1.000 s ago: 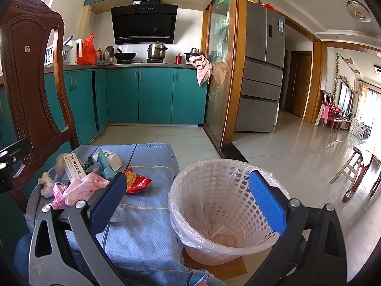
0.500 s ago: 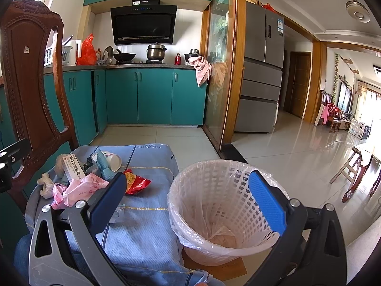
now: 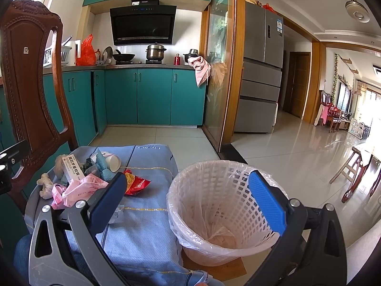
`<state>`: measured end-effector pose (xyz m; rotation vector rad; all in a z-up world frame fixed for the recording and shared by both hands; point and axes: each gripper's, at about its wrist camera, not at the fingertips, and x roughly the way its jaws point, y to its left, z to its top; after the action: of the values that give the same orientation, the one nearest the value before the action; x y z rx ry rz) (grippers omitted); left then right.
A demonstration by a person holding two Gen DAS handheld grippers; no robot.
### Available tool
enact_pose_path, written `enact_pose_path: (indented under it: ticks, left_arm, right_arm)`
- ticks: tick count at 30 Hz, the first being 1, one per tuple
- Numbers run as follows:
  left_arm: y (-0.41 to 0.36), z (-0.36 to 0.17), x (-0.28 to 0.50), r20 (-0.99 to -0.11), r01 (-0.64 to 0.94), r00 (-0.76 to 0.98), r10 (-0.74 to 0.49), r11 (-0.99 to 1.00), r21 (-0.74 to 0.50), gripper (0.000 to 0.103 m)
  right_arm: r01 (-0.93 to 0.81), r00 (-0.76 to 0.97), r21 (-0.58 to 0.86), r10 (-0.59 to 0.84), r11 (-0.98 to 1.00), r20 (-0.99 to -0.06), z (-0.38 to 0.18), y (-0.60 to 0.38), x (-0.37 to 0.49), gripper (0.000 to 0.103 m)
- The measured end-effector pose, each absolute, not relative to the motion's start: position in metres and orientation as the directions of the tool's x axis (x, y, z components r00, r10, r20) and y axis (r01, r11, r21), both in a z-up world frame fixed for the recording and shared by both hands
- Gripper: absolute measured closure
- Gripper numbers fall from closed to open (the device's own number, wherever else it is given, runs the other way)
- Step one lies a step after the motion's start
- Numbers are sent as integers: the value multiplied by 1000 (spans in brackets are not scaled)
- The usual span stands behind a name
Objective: Collect trash
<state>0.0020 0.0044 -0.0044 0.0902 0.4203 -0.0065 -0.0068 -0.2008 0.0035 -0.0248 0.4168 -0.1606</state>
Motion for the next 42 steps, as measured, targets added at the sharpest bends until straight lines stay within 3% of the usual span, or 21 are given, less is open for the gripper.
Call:
enact_pose_path:
  ticks: [19,25,29,37,42]
  left_arm:
    - [24,-9,11,-437,4,899,20,998,56,2]
    - [43,-14,22,-491,6,871,27,998,65,2]
    - [56,-34,27,-568,6,822,35,997,71,10]
    - [80,-73,44,-687,-36,722,85,996,86,10]
    - [84,-85,57,-717,-38,692,79,997,74,6]
  right_arm:
    - [147,894,-49,-154,988,-421,1,-203,-2,3]
    - [11,880,-21,-20,1000,-475,-7,-188,14,3]
    - [-124,837,-11,99,992,-538,-24,-157,35,3]
    - [-283,706,-12,200,959,-679,-83,-100,88,3]
    - [-316,653,-51,178,947,-736,-116,-78,110,5]
